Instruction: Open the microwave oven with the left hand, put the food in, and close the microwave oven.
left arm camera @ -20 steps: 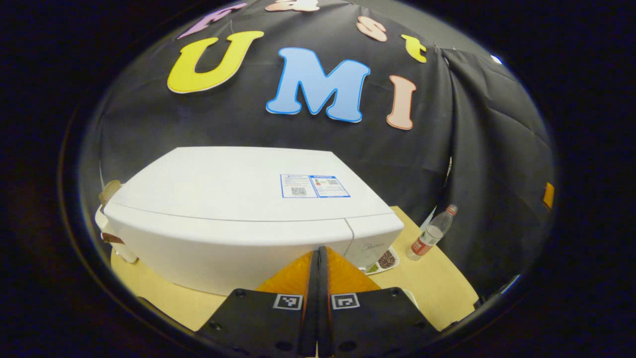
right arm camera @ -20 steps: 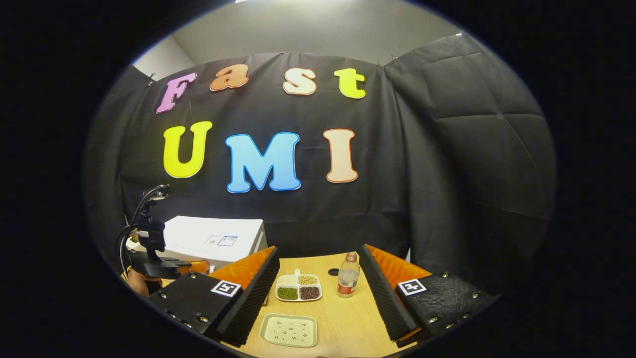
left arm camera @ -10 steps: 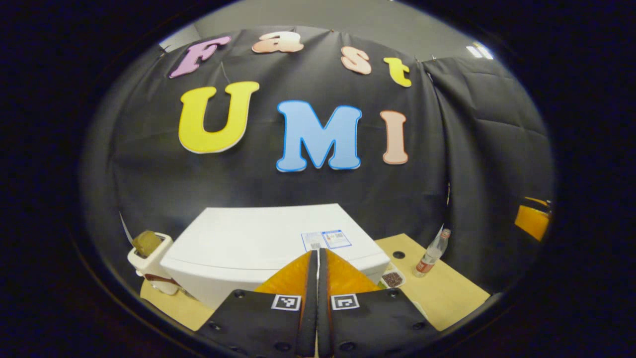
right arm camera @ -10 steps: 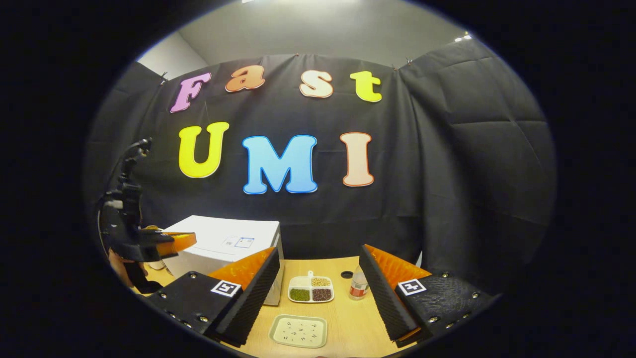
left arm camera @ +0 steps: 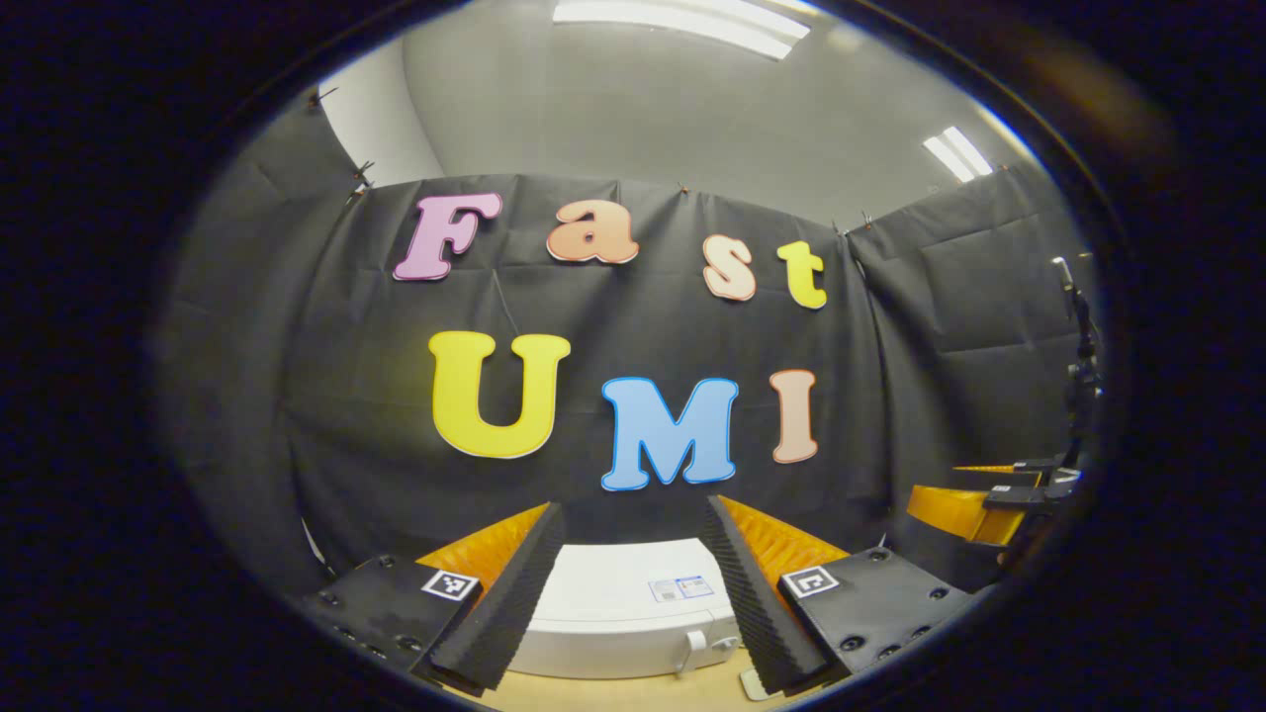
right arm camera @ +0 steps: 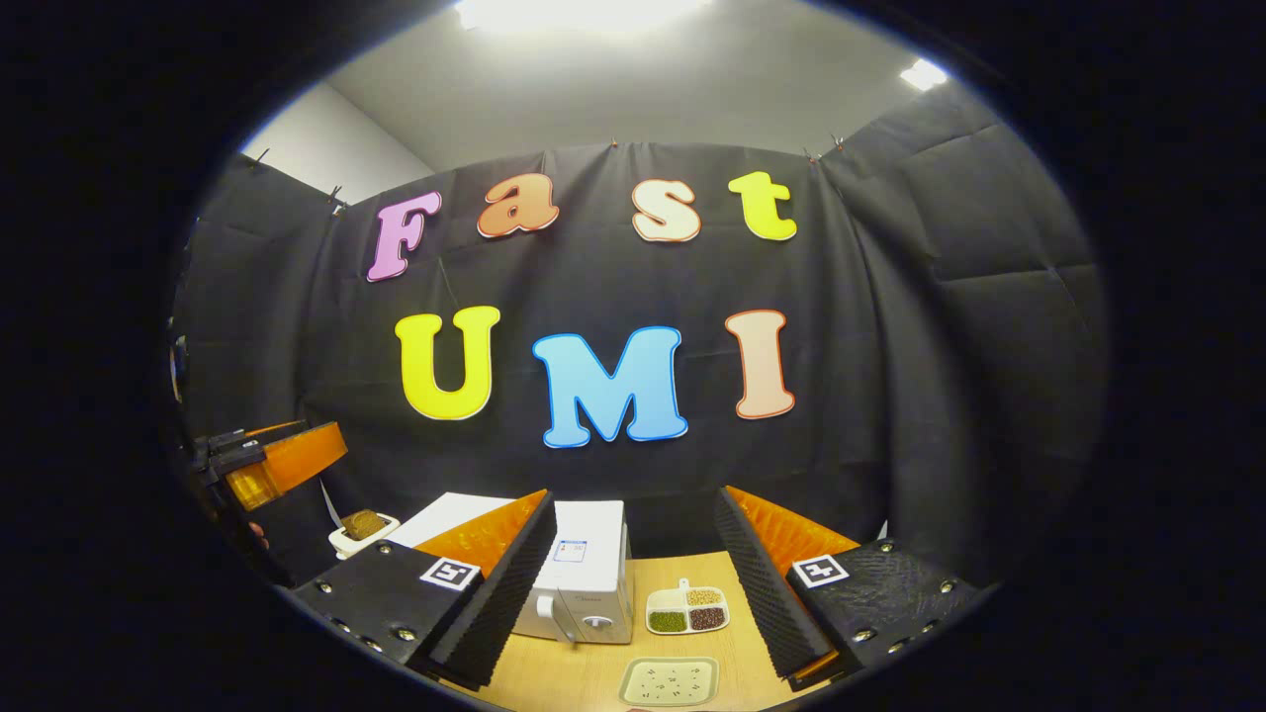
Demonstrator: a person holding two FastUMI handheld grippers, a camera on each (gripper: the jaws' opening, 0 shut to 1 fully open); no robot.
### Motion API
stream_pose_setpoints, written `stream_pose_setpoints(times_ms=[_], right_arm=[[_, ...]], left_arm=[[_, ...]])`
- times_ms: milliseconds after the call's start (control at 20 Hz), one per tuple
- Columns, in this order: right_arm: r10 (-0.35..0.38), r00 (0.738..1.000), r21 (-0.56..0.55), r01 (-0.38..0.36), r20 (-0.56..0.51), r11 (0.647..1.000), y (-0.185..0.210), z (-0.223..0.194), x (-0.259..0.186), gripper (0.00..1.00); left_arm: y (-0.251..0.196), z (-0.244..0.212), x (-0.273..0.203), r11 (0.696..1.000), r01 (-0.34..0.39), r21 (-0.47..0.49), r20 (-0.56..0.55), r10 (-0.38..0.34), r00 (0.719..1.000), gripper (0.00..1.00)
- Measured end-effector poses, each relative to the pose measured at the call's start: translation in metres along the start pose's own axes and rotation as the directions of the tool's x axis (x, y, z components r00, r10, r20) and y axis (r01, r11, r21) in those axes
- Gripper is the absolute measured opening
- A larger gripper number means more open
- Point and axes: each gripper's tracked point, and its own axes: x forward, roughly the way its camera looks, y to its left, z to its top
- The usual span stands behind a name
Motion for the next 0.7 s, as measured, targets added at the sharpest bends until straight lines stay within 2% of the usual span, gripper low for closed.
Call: stream_pose_setpoints(times_ms=[50, 100, 200, 350, 700], right_arm=[[0.002, 1.0, -0.004, -0.002, 0.01, 1.0, 0.008, 0.005, -0.002, 0.99], [0.001, 1.0, -0.009, -0.001, 0.015, 1.0, 0.014, 0.007, -0.004, 0.99], [0.003, 1.0, -0.008, -0.003, 0.012, 1.0, 0.025, 0.008, -0.01, 0.99], [-0.002, 1.0, -0.012, 0.002, 0.008, 1.0, 0.038, 0.01, -0.018, 0.99], [-0.032, 0.999, -0.037, 0.033, 0.015, 0.999, 0.059, 0.012, -0.042, 1.0]], left_arm=[[0.004, 0.005, -0.008, 1.0, -0.008, -0.007, 0.007, 0.008, 1.0, 0.94], [0.01, 0.008, -0.016, 1.0, -0.018, 0.0, 0.009, 0.018, 1.0, 0.98], [0.024, 0.005, -0.024, 0.999, -0.034, 0.025, -0.006, 0.034, 0.999, 0.96], [0.035, -0.002, -0.034, 0.999, -0.022, 0.027, -0.032, 0.023, 0.999, 0.93], [0.063, -0.008, -0.052, 0.999, -0.02, 0.03, -0.036, 0.021, 0.999, 0.94]])
